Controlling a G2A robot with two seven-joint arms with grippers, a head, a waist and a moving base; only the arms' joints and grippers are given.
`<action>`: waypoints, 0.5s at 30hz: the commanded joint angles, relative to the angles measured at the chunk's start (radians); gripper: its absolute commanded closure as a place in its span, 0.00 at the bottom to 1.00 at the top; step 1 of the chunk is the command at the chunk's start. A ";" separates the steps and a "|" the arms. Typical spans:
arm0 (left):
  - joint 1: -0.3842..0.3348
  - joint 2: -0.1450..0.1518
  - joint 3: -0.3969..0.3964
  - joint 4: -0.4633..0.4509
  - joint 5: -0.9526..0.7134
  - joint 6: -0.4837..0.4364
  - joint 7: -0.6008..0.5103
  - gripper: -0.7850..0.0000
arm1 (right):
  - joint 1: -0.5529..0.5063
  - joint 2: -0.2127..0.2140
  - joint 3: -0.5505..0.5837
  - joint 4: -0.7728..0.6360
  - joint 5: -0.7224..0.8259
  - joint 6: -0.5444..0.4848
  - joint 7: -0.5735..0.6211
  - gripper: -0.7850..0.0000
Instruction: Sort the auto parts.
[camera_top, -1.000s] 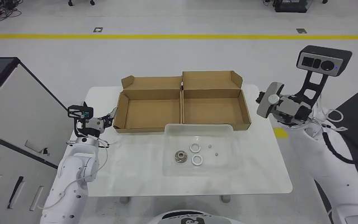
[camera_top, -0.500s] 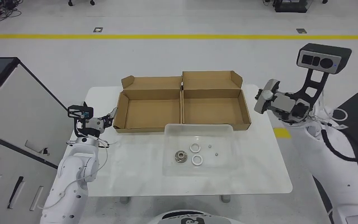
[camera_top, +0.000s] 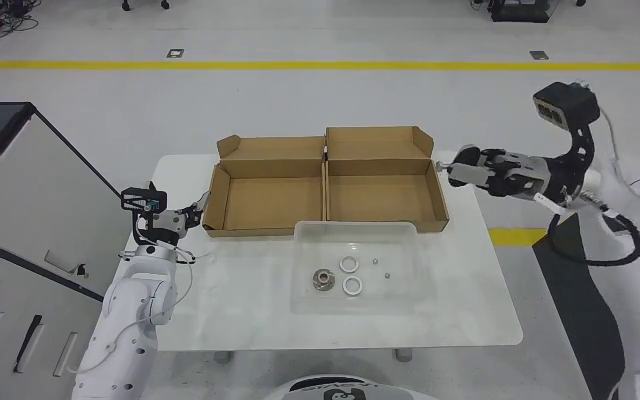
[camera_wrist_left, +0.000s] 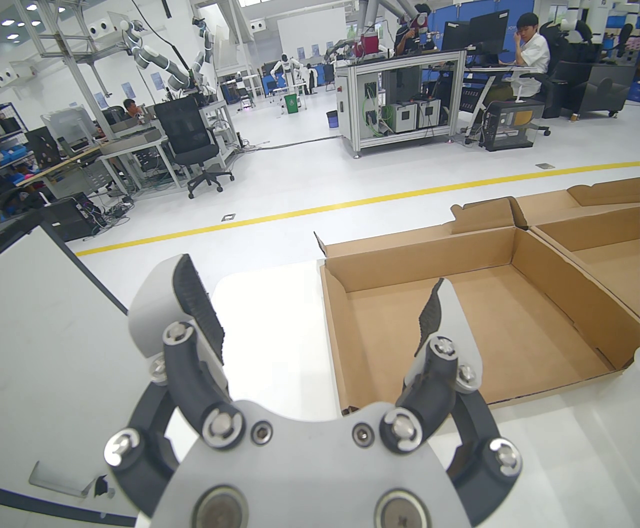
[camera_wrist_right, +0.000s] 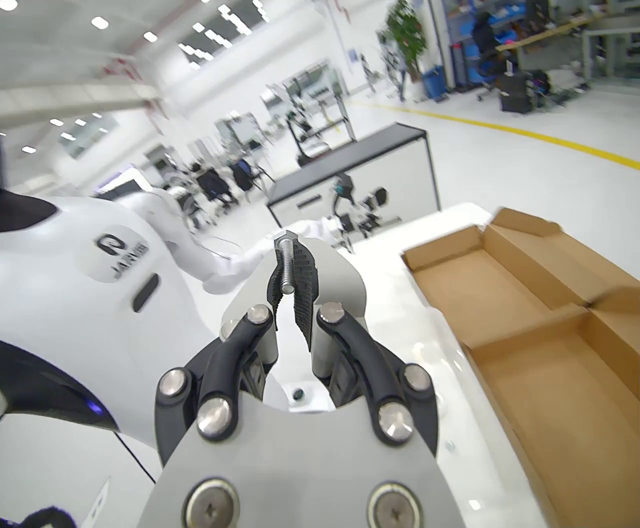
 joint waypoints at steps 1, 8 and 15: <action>0.000 0.000 0.000 0.000 0.000 0.000 0.000 0.00 | 0.030 0.007 0.002 -0.009 -0.144 0.023 0.025 1.00; 0.000 0.000 0.000 0.000 0.000 0.000 0.000 0.00 | 0.202 0.021 -0.146 0.020 -0.502 0.013 0.014 1.00; 0.000 0.000 0.000 0.000 0.000 0.000 0.000 0.00 | 0.422 0.014 -0.427 0.127 -0.836 -0.040 -0.038 1.00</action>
